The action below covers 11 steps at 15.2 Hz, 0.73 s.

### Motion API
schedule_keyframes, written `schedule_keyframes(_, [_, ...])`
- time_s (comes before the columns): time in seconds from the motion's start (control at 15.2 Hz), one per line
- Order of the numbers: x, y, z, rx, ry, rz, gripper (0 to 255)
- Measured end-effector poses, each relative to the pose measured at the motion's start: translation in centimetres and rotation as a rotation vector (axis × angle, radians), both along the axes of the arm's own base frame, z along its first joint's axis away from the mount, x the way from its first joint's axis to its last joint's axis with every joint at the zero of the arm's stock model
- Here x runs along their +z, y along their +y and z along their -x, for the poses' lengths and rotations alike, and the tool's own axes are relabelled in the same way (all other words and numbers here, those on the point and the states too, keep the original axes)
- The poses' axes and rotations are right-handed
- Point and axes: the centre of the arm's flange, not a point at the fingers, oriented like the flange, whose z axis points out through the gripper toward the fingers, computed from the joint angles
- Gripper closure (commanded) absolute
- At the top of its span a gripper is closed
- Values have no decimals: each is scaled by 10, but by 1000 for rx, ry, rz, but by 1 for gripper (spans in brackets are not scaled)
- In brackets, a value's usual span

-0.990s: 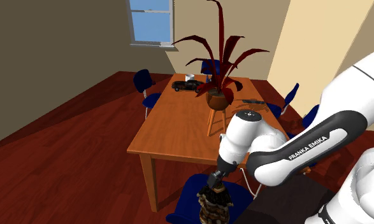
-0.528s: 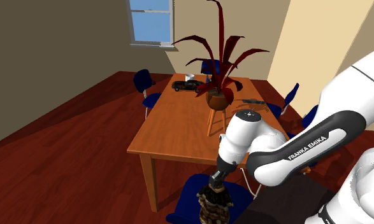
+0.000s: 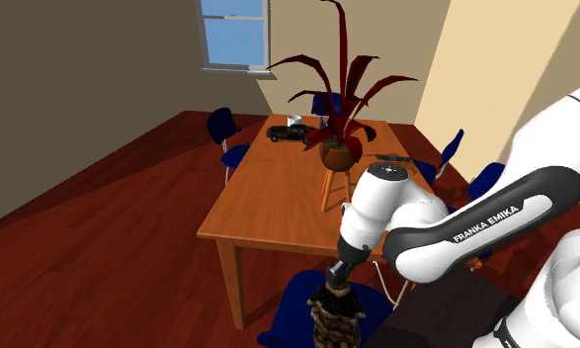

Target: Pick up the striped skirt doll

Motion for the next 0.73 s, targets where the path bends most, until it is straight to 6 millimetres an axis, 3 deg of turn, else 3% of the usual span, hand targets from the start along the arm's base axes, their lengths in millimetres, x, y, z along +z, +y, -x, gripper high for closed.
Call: schedule_keyframes(0.73, [56,0,0,0,0,0,255])
